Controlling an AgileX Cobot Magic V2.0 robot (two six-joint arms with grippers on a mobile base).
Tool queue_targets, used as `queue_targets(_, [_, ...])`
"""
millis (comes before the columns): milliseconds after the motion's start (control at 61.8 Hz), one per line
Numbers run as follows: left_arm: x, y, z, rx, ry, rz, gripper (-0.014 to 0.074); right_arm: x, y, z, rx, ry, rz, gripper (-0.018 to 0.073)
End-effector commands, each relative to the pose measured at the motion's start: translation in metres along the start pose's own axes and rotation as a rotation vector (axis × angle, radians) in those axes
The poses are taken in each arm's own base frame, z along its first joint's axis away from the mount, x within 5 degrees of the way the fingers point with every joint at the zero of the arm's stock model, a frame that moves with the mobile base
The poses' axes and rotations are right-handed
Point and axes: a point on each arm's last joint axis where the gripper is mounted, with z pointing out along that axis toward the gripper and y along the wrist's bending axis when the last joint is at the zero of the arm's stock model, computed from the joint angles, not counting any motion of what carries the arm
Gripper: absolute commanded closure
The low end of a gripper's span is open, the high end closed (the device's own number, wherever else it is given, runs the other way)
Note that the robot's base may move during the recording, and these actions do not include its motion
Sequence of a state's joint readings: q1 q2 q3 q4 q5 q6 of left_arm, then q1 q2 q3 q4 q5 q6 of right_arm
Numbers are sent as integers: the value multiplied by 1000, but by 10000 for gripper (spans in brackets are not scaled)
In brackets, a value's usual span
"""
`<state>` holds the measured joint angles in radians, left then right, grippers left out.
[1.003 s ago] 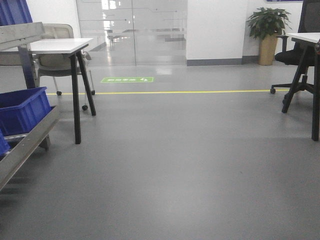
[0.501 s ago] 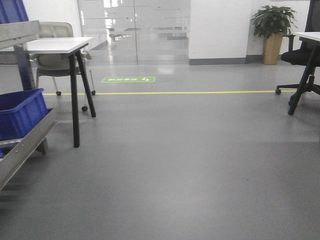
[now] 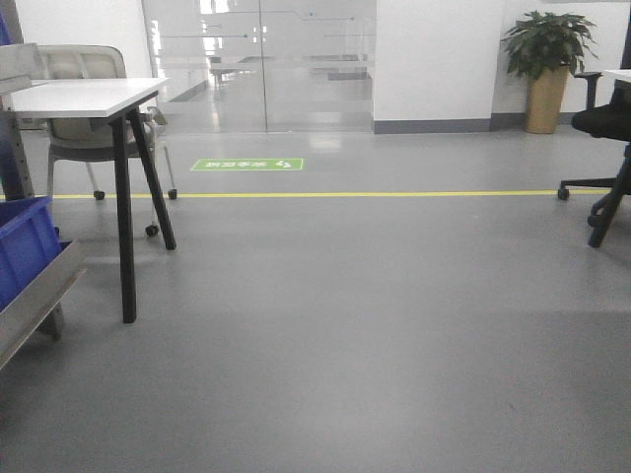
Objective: Grab orange capacitor from left shelf to right conveyor
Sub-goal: 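Drive the base across the floor toward the conveyor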
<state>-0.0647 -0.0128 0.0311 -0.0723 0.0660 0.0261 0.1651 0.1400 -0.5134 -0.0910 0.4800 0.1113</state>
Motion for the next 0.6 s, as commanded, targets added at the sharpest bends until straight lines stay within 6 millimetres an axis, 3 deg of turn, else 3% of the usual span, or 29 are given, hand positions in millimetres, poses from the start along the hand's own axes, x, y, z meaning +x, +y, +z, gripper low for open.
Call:
queue_targets(0, [-10, 0, -2, 2, -106, -4, 723, -18, 1, -2, -2, -115, -12, 463])
queue_targets(582, [-10, 0, -2, 2, -106, -4, 723, -18, 1, -2, -2, -115, -12, 463])
